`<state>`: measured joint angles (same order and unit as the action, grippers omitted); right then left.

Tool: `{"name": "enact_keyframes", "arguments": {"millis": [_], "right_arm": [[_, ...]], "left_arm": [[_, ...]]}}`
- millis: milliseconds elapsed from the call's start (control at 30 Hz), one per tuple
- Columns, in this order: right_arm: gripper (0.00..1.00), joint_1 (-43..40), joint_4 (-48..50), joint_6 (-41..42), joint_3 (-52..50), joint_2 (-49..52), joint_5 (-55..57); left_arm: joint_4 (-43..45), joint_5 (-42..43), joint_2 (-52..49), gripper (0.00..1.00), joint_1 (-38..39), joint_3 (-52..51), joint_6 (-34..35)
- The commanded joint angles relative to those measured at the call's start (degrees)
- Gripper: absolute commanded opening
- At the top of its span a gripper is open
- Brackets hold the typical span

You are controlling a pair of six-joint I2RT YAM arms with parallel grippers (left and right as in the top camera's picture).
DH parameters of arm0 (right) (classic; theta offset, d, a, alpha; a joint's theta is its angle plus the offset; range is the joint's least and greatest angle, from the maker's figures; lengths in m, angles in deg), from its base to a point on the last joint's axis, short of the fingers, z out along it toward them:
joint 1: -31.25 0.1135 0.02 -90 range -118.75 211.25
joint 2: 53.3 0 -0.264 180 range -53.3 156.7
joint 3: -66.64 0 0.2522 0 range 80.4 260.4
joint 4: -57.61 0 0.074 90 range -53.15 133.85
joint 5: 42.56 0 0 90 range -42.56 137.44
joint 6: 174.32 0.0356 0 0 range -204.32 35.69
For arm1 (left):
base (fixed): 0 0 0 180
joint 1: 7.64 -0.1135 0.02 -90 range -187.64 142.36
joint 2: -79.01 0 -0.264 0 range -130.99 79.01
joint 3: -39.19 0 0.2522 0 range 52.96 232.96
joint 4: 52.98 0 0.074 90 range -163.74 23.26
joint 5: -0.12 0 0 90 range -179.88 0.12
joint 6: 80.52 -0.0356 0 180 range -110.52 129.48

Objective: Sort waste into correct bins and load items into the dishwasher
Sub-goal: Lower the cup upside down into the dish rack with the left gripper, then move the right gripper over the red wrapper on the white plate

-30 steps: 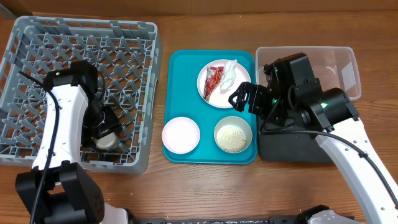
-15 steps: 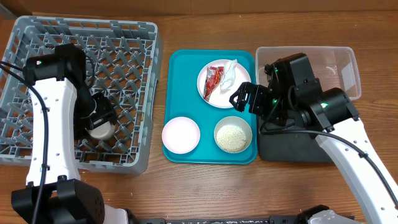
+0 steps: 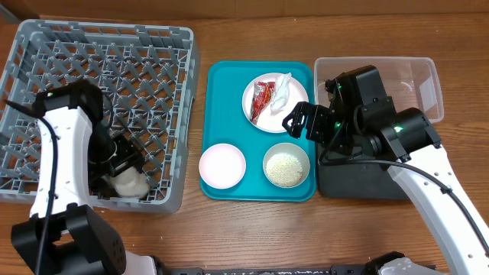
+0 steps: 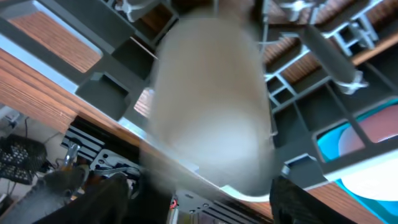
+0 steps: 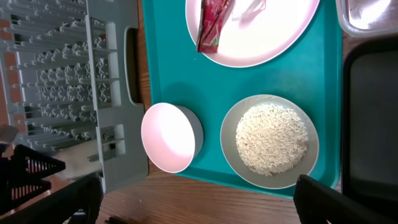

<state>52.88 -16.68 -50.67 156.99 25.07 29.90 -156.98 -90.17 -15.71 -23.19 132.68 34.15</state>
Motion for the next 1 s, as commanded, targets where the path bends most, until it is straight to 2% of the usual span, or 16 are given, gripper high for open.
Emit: {"name": "enact_keyframes", "arguments": {"millis": [0, 133, 267, 433, 533, 733, 800, 867, 967], "right_arm": [[1.0, 0.2, 0.2, -0.7, 0.4, -1.0, 1.0], [1.0, 0.2, 0.1, -0.7, 0.4, -1.0, 1.0], [1.0, 0.2, 1.0, -0.7, 0.4, -1.0, 1.0], [1.0, 1.0, 5.6, -4.9, 0.4, -2.0, -0.7], [1.0, 5.5, 10.2, -6.1, 0.4, -2.8, -0.5], [1.0, 18.5, 14.2, -6.0, 0.4, 1.6, 5.6], [1.0, 21.3, 13.1, -4.6, 0.4, 4.6, 8.3], [1.0, 22.3, 12.2, -1.2, 0.4, 7.3, 11.5], [1.0, 20.3, 13.8, -0.2, 0.4, 8.6, 12.8]], "left_arm": [[0.4, 2.7, 0.7, 0.78, -0.2, -0.8, -1.5], [-0.2, 5.1, 0.9, 0.8, -0.3, 2.9, -2.4], [-2.6, 7.4, 1.4, 0.8, -0.3, 13.3, -3.3], [-2.3, 15.7, 3.4, 0.82, 1.1, 28.8, -13.2], [0.3, 18.2, 5.0, 0.81, 3.5, 35.0, -19.6], [6.6, 18.3, 7.5, 0.82, 7.7, 36.7, -20.3], [7.8, 21.2, 7.5, 0.82, 9.2, 36.7, -23.7], [7.8, 24.8, 7.5, 0.79, 11.0, 36.7, -28.3], [7.8, 23.5, 7.5, 0.79, 13.5, 36.7, -28.8]]}}
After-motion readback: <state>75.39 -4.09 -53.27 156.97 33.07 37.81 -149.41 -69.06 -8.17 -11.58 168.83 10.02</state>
